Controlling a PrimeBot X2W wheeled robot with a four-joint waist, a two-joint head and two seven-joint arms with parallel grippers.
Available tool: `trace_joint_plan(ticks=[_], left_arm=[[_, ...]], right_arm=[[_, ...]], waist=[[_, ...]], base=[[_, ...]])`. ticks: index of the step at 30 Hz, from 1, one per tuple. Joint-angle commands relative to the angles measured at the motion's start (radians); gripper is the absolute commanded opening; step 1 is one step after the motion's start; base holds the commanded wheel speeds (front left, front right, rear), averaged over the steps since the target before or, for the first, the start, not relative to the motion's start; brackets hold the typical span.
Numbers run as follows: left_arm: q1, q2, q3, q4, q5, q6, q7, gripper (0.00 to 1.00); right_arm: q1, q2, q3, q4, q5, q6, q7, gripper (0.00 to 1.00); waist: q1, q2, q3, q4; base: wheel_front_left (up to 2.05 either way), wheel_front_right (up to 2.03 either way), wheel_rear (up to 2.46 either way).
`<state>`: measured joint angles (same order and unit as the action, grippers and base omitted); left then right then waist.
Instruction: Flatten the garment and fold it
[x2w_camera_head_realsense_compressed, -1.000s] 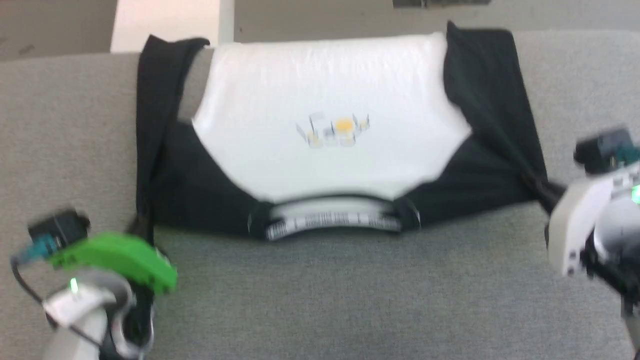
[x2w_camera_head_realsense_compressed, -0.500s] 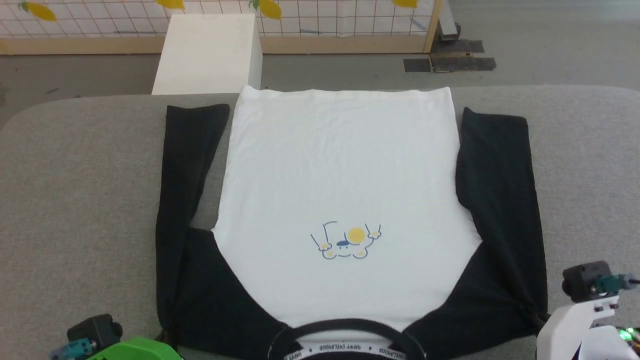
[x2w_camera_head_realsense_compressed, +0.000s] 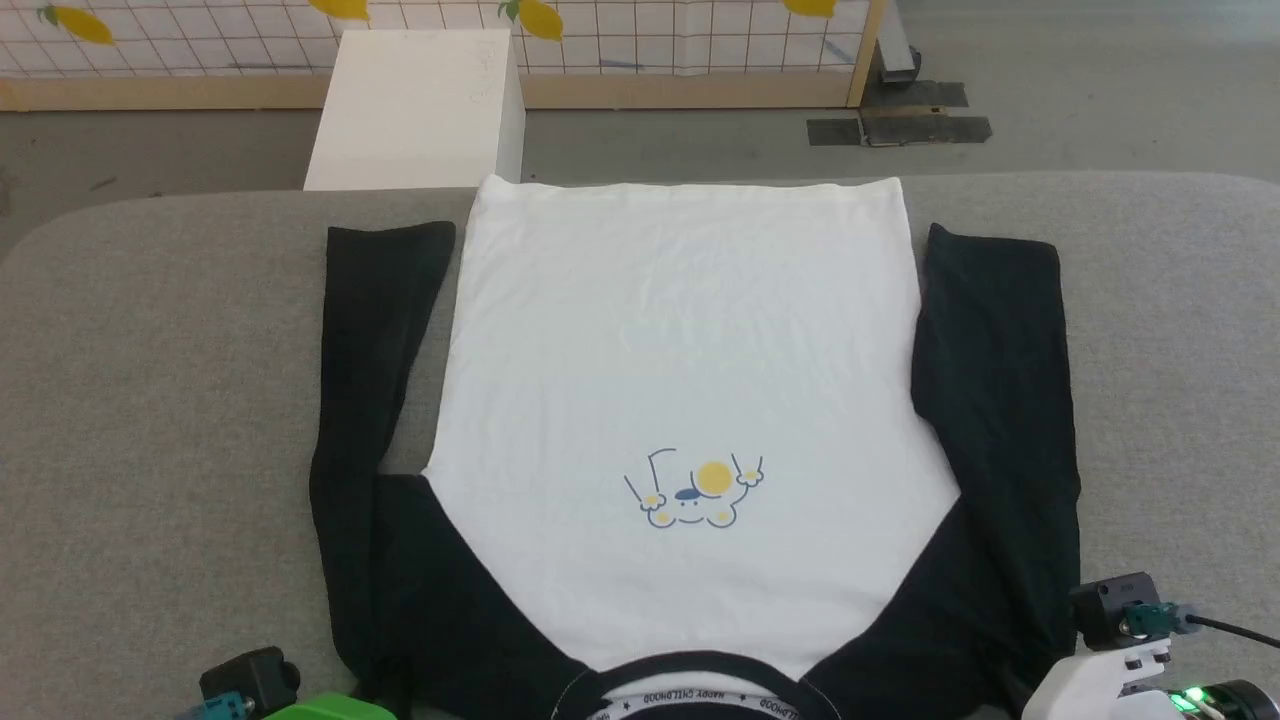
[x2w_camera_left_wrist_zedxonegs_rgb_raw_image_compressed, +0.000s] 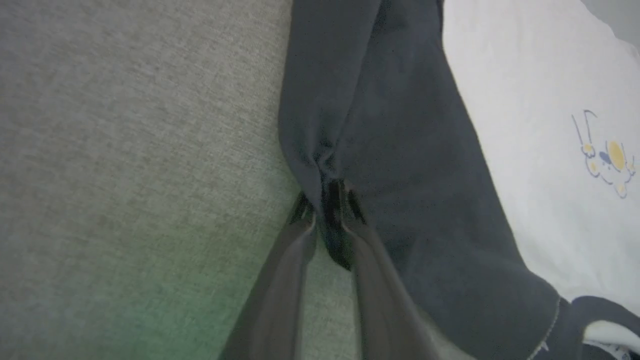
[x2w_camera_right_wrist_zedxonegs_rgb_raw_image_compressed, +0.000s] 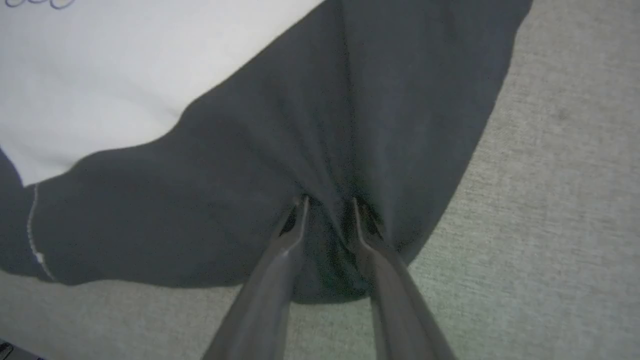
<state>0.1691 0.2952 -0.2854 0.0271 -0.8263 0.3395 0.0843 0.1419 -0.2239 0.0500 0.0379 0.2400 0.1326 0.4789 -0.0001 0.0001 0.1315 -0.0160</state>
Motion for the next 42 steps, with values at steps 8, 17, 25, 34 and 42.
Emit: trace_joint_plan(ticks=[8, 17, 25, 34, 42], left_arm=[[-0.018, 0.012, 0.021, 0.009, 0.033, -0.004, -0.061, 1.0], [-0.063, 0.077, 0.055, -0.099, 0.109, 0.035, -0.109, 1.0], [-0.308, 0.195, 0.019, -0.042, 0.272, 0.001, -0.128, 1.0], [-0.691, 0.314, -0.016, 0.184, 0.314, -0.134, 0.038, 1.0], [-0.895, 0.404, 0.039, 0.327, 0.256, -0.142, 0.269, 1.0]], right_arm=[[0.051, 0.055, -0.107, -0.07, 0.002, -0.002, -0.113, 1.0], [0.073, 0.13, -0.221, -0.271, -0.021, -0.002, -0.203, 1.0], [-0.009, 0.161, -0.194, -0.243, -0.034, -0.002, -0.409, 1.0], [-0.144, 0.169, -0.121, -0.165, -0.007, -0.002, -0.515, 1.0], [-0.222, 0.17, -0.066, -0.115, 0.02, -0.002, -0.553, 1.0]], waist=[[0.0001, -0.0001, -0.034, -0.004], [0.0001, -0.0001, -0.024, -0.063], [0.0001, -0.0001, 0.047, -0.103], [0.0001, -0.0001, 0.194, -0.173], [0.0001, -0.0001, 0.333, -0.243]], base=[[0.0, 0.0, 0.0], [0.0, 0.0, 0.0], [0.0, 0.0, 0.0], [0.0, 0.0, 0.0], [0.0, 0.0, 0.0]])
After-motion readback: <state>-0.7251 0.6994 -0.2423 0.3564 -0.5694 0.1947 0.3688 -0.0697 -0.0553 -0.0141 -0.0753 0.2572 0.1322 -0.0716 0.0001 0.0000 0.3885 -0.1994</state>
